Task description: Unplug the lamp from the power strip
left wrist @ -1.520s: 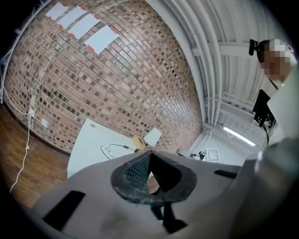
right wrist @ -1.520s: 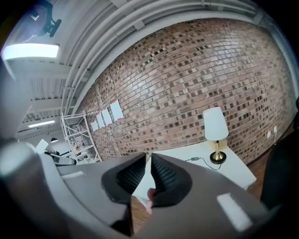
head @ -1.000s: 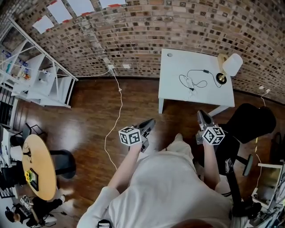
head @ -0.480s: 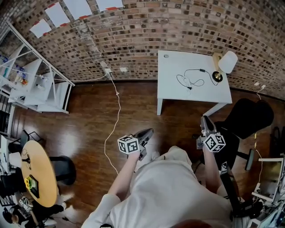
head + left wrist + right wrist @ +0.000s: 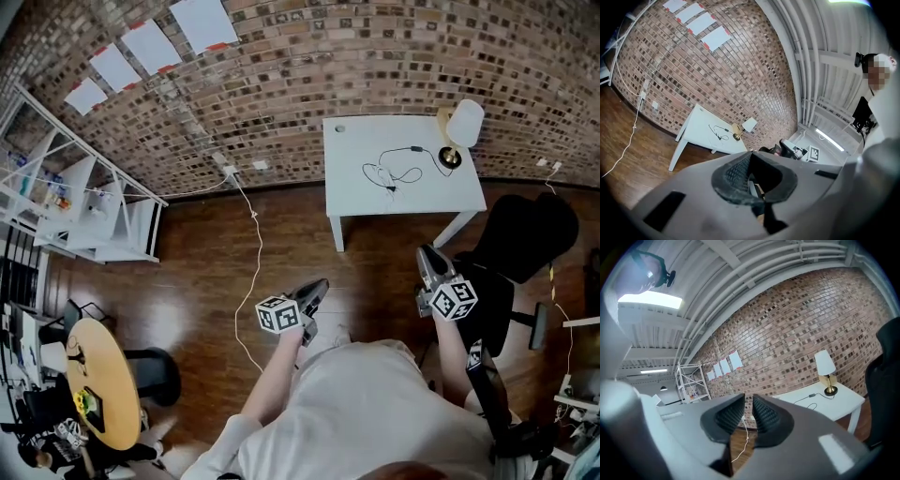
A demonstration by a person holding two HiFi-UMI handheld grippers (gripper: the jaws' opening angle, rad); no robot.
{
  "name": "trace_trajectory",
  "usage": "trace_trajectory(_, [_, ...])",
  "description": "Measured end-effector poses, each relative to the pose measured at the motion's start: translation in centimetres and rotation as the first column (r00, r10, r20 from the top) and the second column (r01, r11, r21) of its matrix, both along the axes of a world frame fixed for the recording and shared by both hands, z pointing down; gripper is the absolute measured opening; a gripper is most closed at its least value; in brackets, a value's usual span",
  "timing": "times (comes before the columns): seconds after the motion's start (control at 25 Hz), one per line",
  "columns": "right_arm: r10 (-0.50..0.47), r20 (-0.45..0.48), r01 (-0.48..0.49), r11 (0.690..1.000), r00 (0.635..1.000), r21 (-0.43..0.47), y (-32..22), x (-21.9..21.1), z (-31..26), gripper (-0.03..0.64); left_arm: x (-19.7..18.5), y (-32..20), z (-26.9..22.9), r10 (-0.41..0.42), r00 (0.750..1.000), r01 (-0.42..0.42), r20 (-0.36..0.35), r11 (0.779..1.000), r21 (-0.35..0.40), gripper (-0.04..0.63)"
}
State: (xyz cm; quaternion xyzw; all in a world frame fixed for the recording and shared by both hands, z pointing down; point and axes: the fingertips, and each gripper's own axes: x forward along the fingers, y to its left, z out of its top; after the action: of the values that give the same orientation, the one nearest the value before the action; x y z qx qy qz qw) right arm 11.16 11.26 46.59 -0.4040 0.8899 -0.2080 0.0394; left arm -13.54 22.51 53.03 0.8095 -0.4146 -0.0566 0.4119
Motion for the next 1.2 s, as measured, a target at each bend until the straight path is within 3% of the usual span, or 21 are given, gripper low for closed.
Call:
trace_trajectory(0.2, [-0.052, -0.024, 0.050, 0.995, 0.998, -0.089, 2.0, 3.8, 0.6, 0.048, 4.0, -0.9, -1.1, 0.033, 0.991, -0.036, 0.129, 0.999, 0.019, 0.005])
trace_trajectory(0.4, [-0.053, 0.023, 0.056, 0.990, 0.998, -0.129, 3.6, 8.4, 0.5, 0.043, 7.0, -1.7, -3.9, 0.000, 0.999, -0.002, 0.049, 0.999, 0.038, 0.005])
trace_trajectory(0.56, [-0.037, 0.046, 0.042, 0.992, 0.998, -0.117, 4.3, 11.2, 0.2, 0.034, 10.3, -0.9, -4.2, 0.019, 0.999, -0.021, 0.051, 0.999, 0.037, 0.005])
trace_trajectory(0.76, [-0.023, 0.066, 0.030, 0.994, 0.998, -0.101, 6.0, 13.8, 0.7, 0.048, 13.7, 1.6, -3.2, -0.004, 0.995, 0.005, 0.096, 1.000, -0.007, 0.005])
trace_trajectory(1.0, [-0.048, 0.146, 0.079, 0.973, 0.988, -0.217, 8.3, 16.1, 5.5, 0.042, 16.9, 5.3, -1.8, 0.006, 0.986, 0.011, 0.168, 0.995, -0.102, 0.005])
trace_trajectory(1.2, [-0.039, 0.133, 0.075, 0.957, 0.990, -0.280, 9.4, 18.4, 9.5, 0.014, 17.6, 8.4, -0.8, -0.003, 0.977, 0.026, 0.214, 0.994, -0.106, 0.005])
